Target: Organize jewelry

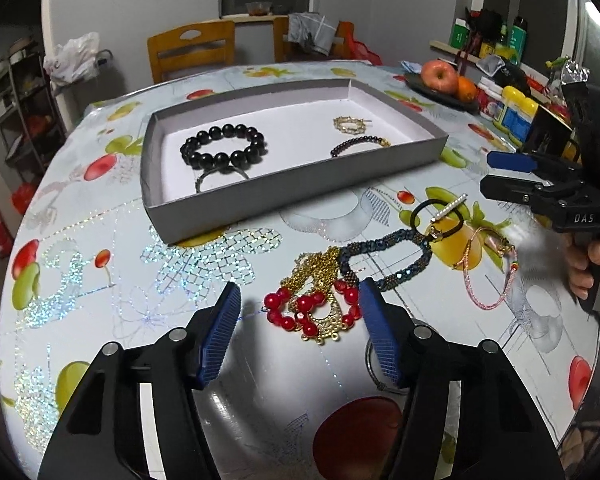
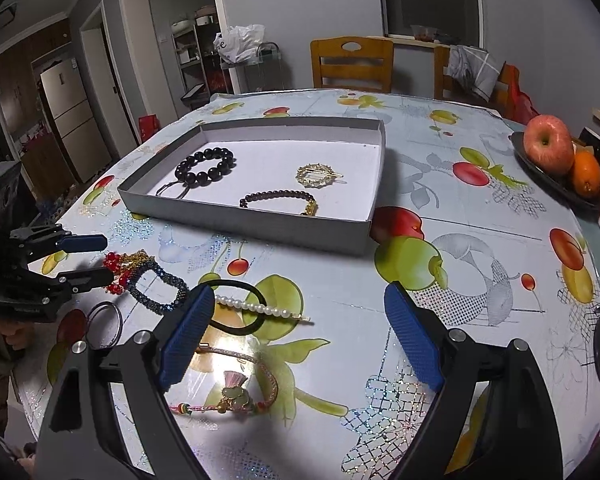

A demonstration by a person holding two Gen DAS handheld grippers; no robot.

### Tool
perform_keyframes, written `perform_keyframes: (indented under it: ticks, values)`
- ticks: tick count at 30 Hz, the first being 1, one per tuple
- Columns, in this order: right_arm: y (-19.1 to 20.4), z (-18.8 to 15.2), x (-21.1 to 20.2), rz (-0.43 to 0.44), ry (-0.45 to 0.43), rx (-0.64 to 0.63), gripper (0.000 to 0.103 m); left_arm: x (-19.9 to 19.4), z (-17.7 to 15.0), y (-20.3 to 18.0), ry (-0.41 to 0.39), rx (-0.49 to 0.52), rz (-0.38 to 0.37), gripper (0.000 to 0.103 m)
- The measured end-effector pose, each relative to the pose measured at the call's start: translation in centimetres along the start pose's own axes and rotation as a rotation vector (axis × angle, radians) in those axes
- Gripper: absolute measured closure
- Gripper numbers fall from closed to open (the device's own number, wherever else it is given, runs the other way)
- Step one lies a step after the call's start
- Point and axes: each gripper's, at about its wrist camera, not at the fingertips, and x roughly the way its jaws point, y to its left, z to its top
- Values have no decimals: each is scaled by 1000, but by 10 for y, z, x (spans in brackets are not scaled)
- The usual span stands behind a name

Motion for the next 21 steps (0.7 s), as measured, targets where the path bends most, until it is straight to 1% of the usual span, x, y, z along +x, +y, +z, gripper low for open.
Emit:
perform_keyframes:
  ticks: [4,8,9,10,12,14,16,17,21]
  values:
    - [-2,0,2,-2,10,12,18,4,0,3,21,-14,0,39]
    - [-4,0,3,-4,14,16,18,6,0,7,33,-30,-18,39]
    - [-4,0,3,-7,14,16,18,6,0,8,33,-36,-24,42]
    - [-4,0,3,-10,14,15,18,6,0,9,33,-39,-28,44]
    - [-3,0,2,-14,9,11,18,5,0,10,29,-47,-28,65]
    - [-2,0,0,-22,5,8,18,5,0,10,24,-51,-32,75]
    - [-2,-1,0,-27,4,7,18,3,0,12,14,-59,-34,80]
    - [-2,-1,0,-28,5,9,18,0,0,13,2,-68,-34,85]
    - [-4,0,1,-26,8,11,18,-6,-1,23,-33,-120,-22,90]
